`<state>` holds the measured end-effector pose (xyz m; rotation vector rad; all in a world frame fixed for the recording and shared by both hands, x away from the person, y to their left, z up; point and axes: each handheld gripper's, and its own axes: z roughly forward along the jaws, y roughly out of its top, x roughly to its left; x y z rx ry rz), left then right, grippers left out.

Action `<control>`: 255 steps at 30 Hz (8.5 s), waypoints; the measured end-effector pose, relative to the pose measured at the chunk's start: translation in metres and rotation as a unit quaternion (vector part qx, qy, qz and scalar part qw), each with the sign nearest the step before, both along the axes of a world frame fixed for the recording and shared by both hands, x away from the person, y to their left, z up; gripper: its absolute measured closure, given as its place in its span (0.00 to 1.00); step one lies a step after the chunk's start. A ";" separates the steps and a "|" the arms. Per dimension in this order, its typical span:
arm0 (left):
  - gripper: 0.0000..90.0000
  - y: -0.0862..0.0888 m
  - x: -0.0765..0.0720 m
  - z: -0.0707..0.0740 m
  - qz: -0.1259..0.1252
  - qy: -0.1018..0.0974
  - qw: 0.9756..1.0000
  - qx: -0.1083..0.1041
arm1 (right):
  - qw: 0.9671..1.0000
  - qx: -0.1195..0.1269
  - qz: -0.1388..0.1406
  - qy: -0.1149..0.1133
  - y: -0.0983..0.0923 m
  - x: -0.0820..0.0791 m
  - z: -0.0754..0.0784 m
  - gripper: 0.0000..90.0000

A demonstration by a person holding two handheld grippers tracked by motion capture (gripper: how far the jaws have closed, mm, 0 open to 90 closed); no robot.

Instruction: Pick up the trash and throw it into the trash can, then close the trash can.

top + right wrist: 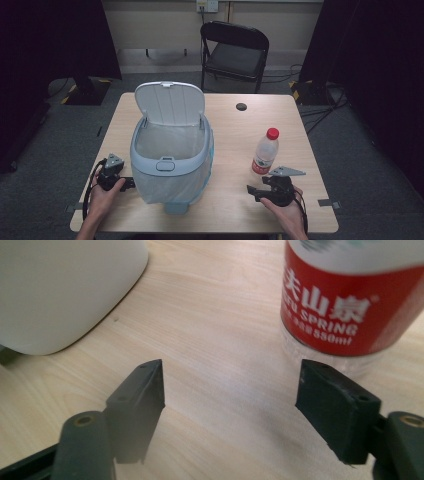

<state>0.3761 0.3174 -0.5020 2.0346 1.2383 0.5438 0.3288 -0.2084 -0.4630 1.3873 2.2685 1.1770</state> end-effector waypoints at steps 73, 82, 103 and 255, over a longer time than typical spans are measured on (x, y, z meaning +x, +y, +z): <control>0.12 -0.001 0.002 0.000 0.003 0.000 1.000 0.000 | 0.994 0.045 0.003 -0.097 0.008 0.035 0.038 0.32; 0.12 -0.001 0.002 0.000 0.003 0.001 1.000 -0.001 | 0.992 0.049 0.028 -0.110 0.013 0.029 0.056 0.32; 0.12 -0.001 0.002 0.000 0.003 0.001 1.000 -0.001 | 0.975 0.107 0.075 -0.178 0.024 0.006 0.126 0.32; 0.12 -0.001 0.002 0.000 0.004 0.002 1.000 -0.001 | 0.962 0.138 0.116 -0.206 0.130 0.134 0.201 0.37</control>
